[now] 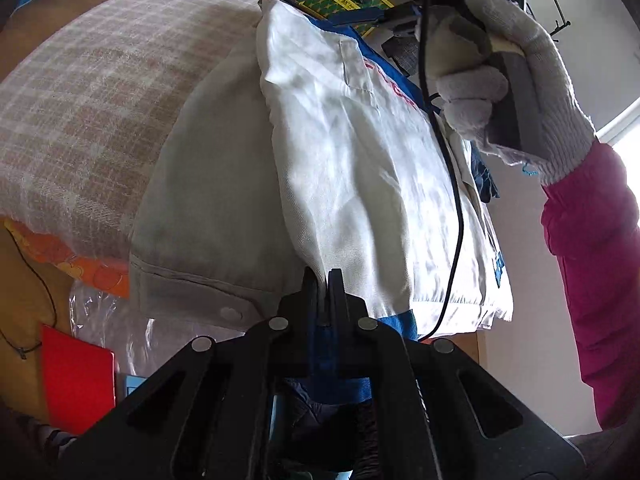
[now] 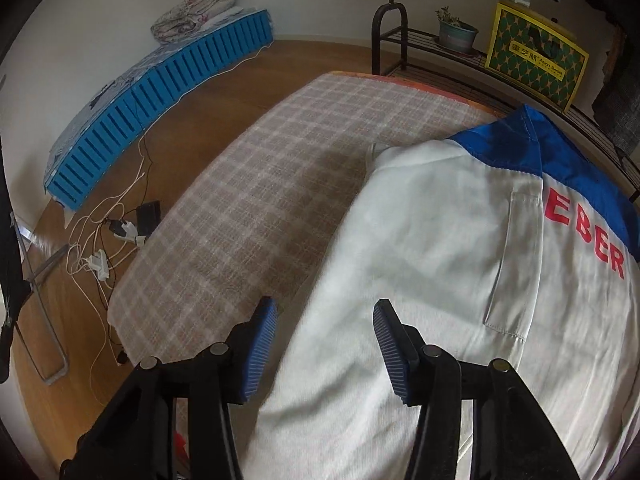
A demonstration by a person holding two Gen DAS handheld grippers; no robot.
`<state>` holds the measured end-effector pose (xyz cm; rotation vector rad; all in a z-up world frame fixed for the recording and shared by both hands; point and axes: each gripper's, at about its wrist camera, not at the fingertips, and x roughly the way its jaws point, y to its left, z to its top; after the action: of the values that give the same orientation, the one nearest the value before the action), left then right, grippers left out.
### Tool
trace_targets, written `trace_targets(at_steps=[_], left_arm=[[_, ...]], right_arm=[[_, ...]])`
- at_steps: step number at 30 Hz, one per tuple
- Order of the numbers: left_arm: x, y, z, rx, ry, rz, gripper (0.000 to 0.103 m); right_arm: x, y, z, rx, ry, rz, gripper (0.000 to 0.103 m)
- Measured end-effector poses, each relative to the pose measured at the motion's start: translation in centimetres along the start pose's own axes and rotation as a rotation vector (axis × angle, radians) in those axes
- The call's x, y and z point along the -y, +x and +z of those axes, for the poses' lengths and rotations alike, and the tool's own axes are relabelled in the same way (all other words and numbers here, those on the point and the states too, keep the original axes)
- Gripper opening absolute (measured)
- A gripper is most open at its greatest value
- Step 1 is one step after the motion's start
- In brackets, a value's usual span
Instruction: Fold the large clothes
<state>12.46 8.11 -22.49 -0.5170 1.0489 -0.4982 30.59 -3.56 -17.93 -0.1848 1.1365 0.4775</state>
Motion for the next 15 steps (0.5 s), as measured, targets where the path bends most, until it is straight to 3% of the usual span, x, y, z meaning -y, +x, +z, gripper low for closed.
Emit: trace_targets(at_steps=[3,6,7,8,12,15], left_arm=[[0.0,-0.1,-0.2,0.006,0.015,0.005,0.002],[-0.3,-0.2,-0.4,0.006,0.02,0.006,0.002],[-0.5,-0.2,-0.4,0.005,0.02,0.007,0.002],[-0.7,-0.4,-0.5,0.005,0.018,0.009,0.002],[-1.8,-1.7,-0.3,0.029,-0.018,0.026,0.001],[-3.1,-3.8,0.3,0.076,-0.039,0.082,0.001]], right_arm=[[-0.6,3.3,1.7,-0.056,-0.018,-0.085,0.049],[-0.6,6.2,2.3,-0.117,-0.034,-0.159,0.023],[-0.5,6.9,2.2,-0.128,-0.041,-0.171,0.007],[-0.3,7.3,2.3,-0.126,-0.041,-0.17,0.002],[0.7,6.6,3.2,-0.088,0.046,-0.082,0.0],[0.0,5.6,4.7,-0.046,0.053,-0.041,0.0]])
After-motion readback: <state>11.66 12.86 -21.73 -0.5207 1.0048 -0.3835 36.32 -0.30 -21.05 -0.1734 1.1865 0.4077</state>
